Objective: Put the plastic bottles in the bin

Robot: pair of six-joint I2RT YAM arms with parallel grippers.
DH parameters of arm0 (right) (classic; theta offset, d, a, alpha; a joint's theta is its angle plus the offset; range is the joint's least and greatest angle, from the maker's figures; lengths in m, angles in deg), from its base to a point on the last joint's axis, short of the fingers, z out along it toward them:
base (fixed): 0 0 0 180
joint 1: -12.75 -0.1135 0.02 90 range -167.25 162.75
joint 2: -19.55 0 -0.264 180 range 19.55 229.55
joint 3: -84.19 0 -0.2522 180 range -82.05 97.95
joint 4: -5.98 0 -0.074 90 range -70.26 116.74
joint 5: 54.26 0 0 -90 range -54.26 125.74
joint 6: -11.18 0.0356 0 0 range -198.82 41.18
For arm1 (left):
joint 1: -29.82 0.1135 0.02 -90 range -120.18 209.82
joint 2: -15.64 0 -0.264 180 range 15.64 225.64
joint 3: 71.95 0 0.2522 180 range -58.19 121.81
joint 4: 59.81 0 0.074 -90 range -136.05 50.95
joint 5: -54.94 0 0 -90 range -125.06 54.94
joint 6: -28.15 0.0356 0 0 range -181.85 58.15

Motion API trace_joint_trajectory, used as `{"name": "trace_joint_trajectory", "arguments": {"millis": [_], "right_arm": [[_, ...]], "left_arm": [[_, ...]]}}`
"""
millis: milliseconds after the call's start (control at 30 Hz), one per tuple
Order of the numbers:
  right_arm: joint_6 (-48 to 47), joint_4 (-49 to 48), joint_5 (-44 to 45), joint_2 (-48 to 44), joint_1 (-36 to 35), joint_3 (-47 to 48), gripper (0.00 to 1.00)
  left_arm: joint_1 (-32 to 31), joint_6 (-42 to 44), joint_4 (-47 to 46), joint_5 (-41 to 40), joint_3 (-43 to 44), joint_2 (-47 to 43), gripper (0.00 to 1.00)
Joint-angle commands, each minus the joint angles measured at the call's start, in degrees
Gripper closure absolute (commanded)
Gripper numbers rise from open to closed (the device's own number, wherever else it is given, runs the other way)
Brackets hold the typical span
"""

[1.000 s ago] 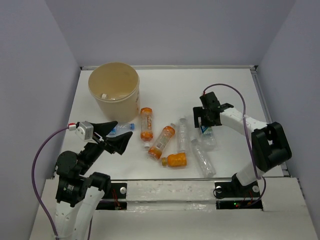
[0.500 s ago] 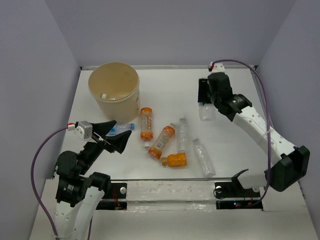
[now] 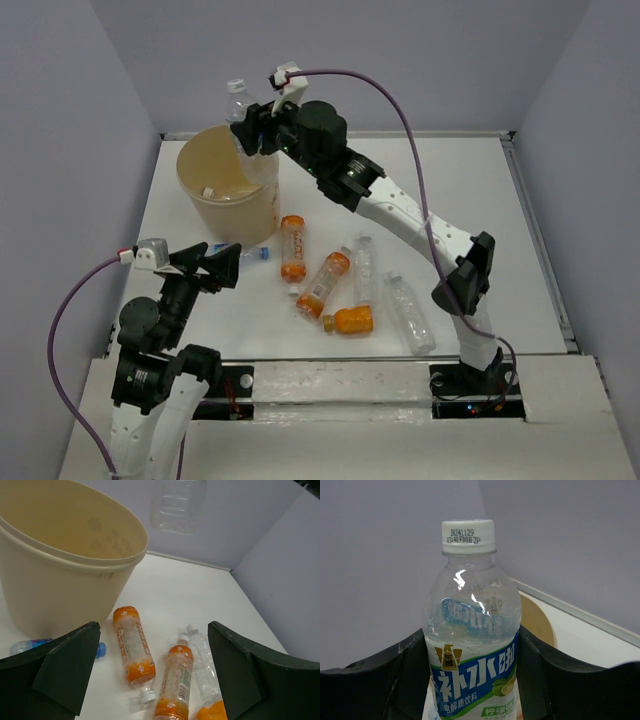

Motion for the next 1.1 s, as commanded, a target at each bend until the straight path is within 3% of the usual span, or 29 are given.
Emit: {"name": "trace_joint_trajectory", "arguments": {"millis": [0,100,233,267,300,400,533,567,667,700,800,833,900,933,967,1067], "right_arm": [[-0.3,-6.0,-4.4,9.5,-0.8,15.6,0.55],[0.0,-11.0,-4.4,15.5,-0.8,19.0,0.53],[0.3,-13.6,-5.3,20.4,-0.8,20.0,0.24],[0.5,-13.6,-4.9,21.0,-0.8,19.9,0.07],[0.7,-13.4,-4.7,21.4,-0.8,19.8,0.01],[0.8,-12.9,-4.5,18.7,-0.8,16.1,0.0],[-0.8,-12.4,-2.4,9.3,0.1,7.0,0.0],[-0.2,-12.3,-2.1,3.0,0.9,3.5,0.02],[4.4,-12.4,-4.9,-12.2,5.8,-15.6,0.06],[5.6,-12.3,-5.1,-16.0,6.9,-26.4,0.07],[6.3,-11.4,-2.5,-30.1,10.6,-42.1,0.1],[7.1,-10.7,-1.7,-33.2,11.6,-51.3,0.11],[8.7,-9.1,0.3,-41.8,13.8,-59.7,0.11],[9.3,-8.5,1.1,-44.4,13.8,-63.3,0.12],[9.9,-7.2,2.0,-48.9,14.4,-69.7,0.12],[12.1,-3.5,2.7,-53.9,14.9,-78.5,0.12]], "left_arm": [[-0.7,-1.1,-0.4,-3.8,2.1,0.1,0.01],[-1.2,-1.2,-0.3,-3.8,2.1,0.6,0.01],[-1.5,-1.3,-0.4,-3.4,2.1,1.5,0.01],[-1.4,-1.3,-0.4,-3.1,2.0,2.1,0.01],[-1.4,-1.2,-0.5,-2.8,2.1,2.4,0.01],[-1.5,-0.6,-1.0,-0.8,2.2,4.3,0.01],[-1.4,0.0,-2.6,4.8,2.9,8.7,0.01],[-1.5,-0.2,-2.9,6.5,2.9,10.7,0.01],[-1.4,-2.2,-6.1,8.8,2.5,15.3,0.01],[-1.5,-2.3,-6.7,9.5,2.5,16.9,0.02],[-2.7,-3.0,-8.2,10.5,3.9,24.4,0.02],[-4.9,-3.7,-8.9,10.2,5.0,26.2,0.02],[-9.1,-4.3,-9.0,3.0,6.5,31.1,0.02],[-14.1,-4.3,-9.0,-0.4,7.4,32.7,0.01],[-16.9,-4.5,-8.6,-9.0,9.1,36.2,0.02],[-25.7,-5.2,-7.6,-23.3,12.3,44.5,0.02]]}}
